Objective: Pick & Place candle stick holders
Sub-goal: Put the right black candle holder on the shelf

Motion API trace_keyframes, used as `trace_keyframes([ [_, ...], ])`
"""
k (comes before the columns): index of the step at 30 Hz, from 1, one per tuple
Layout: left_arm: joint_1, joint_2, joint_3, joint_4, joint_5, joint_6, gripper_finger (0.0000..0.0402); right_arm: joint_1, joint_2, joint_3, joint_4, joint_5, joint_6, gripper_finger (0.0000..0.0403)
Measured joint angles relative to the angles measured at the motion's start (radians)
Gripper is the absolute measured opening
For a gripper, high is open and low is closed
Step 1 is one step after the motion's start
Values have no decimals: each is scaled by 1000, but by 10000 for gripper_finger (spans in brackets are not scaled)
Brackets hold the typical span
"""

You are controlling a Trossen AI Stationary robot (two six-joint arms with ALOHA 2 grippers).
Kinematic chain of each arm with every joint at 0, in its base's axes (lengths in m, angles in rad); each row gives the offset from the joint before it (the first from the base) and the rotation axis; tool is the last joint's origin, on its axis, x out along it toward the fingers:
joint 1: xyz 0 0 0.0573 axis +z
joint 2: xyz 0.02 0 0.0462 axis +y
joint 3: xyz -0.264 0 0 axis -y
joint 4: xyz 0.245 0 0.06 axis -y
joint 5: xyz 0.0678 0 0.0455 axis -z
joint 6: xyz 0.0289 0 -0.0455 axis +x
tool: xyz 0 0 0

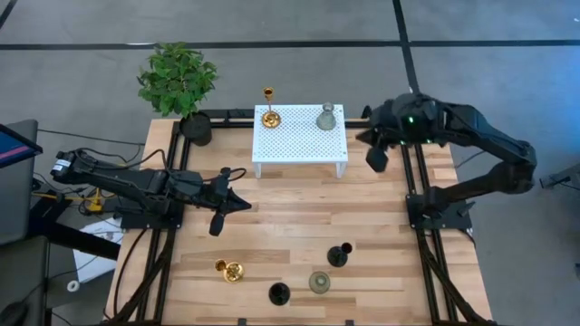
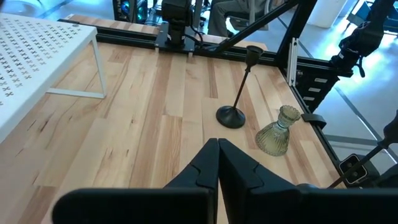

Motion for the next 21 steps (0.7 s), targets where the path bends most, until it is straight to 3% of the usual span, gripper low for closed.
trace_keyframes([
  [11, 0, 0, 0, 0, 0, 0, 7, 316, -101, -252, -71, -21, 405, 0],
  [21, 0, 0, 0, 0, 0, 0, 7, 579, -76, -406, -5, -22, 539, 0],
])
